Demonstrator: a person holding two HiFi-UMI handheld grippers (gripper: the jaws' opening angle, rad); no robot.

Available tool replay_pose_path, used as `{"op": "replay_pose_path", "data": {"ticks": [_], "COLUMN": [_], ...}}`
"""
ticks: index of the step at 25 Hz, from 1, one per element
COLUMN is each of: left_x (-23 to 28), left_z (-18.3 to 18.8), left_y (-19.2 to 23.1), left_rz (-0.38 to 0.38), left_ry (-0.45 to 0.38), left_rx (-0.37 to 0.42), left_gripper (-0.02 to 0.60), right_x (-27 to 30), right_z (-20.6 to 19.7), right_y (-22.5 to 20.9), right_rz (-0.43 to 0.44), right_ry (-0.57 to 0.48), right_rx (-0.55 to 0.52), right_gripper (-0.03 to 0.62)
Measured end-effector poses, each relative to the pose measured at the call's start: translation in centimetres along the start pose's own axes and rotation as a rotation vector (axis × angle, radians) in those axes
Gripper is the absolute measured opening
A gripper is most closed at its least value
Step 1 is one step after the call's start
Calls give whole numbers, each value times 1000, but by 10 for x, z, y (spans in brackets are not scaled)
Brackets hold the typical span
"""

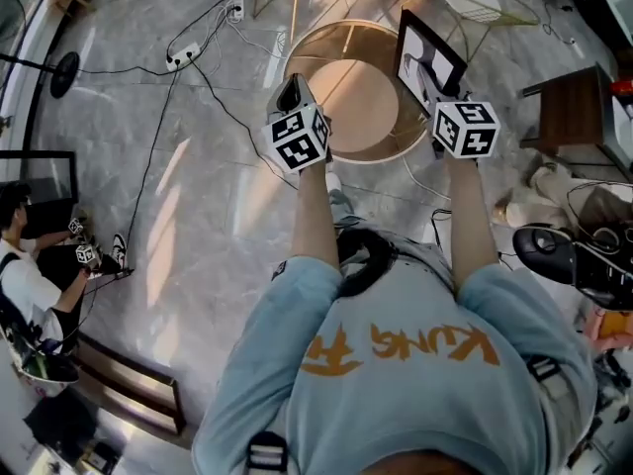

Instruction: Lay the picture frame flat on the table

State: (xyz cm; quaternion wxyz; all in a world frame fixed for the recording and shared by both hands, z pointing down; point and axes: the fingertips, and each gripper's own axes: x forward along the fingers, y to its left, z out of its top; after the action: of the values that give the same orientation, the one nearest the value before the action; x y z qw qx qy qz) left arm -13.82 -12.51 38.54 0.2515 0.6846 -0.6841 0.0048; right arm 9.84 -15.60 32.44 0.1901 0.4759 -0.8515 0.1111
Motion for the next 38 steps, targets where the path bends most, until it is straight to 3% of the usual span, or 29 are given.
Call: {"op": "replay_pose_path", "data": {"ticks": [9, 15, 31, 38], "left_x": [64, 84, 125, 151], "left_z": [-30, -60, -142, -173], "left_y": [9, 5, -47, -63], "left_rz": [-29, -47, -107, -111], "left_ry": [88, 158, 388, 450], "left_rx": [-68, -76, 115, 125], "left_gripper": [21, 21, 21, 21], "right_x": [62, 82, 113, 132], "right_z": [-12, -39, -137, -176], "right_y": [-8, -13, -52, -76], "right_rz": [-18, -11, 37, 82], "right_ry": [112, 167, 248, 310], "right_rx": [-39, 0, 229, 288], "right_gripper": [8, 8, 8, 8]}}
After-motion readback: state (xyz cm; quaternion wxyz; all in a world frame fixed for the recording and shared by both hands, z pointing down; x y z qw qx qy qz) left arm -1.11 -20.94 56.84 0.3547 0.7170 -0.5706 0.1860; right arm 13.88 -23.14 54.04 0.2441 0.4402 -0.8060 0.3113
